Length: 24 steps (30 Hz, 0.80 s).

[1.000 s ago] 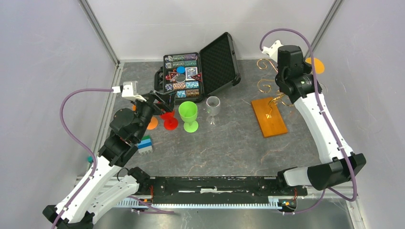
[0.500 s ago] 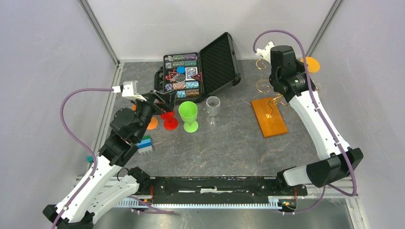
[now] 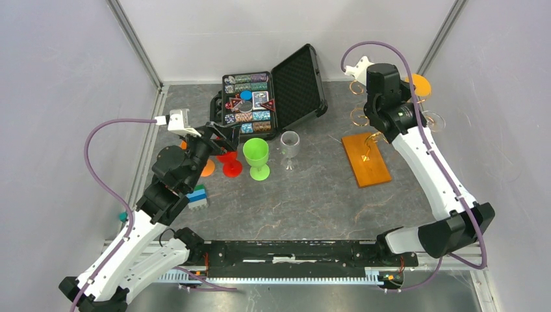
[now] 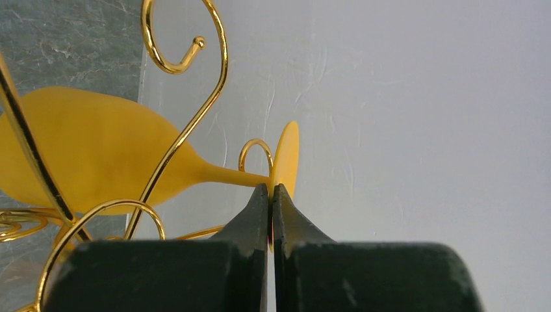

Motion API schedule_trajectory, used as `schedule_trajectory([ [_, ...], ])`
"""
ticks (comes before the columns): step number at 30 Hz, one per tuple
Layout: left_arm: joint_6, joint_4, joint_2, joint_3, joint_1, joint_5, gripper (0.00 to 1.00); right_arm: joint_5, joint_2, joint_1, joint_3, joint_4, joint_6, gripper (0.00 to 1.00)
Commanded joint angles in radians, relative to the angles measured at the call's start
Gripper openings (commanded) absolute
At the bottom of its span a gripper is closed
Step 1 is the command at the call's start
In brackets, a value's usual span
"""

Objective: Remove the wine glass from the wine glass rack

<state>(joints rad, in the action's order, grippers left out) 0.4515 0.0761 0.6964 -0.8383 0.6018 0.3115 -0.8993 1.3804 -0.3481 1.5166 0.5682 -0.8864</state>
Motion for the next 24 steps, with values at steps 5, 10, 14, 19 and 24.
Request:
schedule_trajectory([
  [5,-0.021,-0.041,-0.005,-0.013,0.001,-0.008,1.00,-0.013,-0.009,-0.009,-0.034,-0.184,-0.059,0.00],
  [10,-0.022,-0.042,-0.002,-0.016,0.001,-0.007,1.00,-0.028,0.016,-0.009,-0.040,-0.302,-0.099,0.00],
  [14,-0.023,-0.040,0.002,-0.018,0.000,-0.006,1.00,-0.102,0.041,-0.008,-0.072,-0.477,-0.180,0.00],
  [19,-0.030,-0.037,0.001,-0.021,0.000,-0.002,1.00,-0.156,0.065,-0.001,-0.094,-0.688,-0.232,0.00],
  [24,-0.033,-0.033,0.001,-0.027,0.000,0.005,1.00,-0.149,0.095,0.017,-0.023,-0.715,-0.169,0.00],
])
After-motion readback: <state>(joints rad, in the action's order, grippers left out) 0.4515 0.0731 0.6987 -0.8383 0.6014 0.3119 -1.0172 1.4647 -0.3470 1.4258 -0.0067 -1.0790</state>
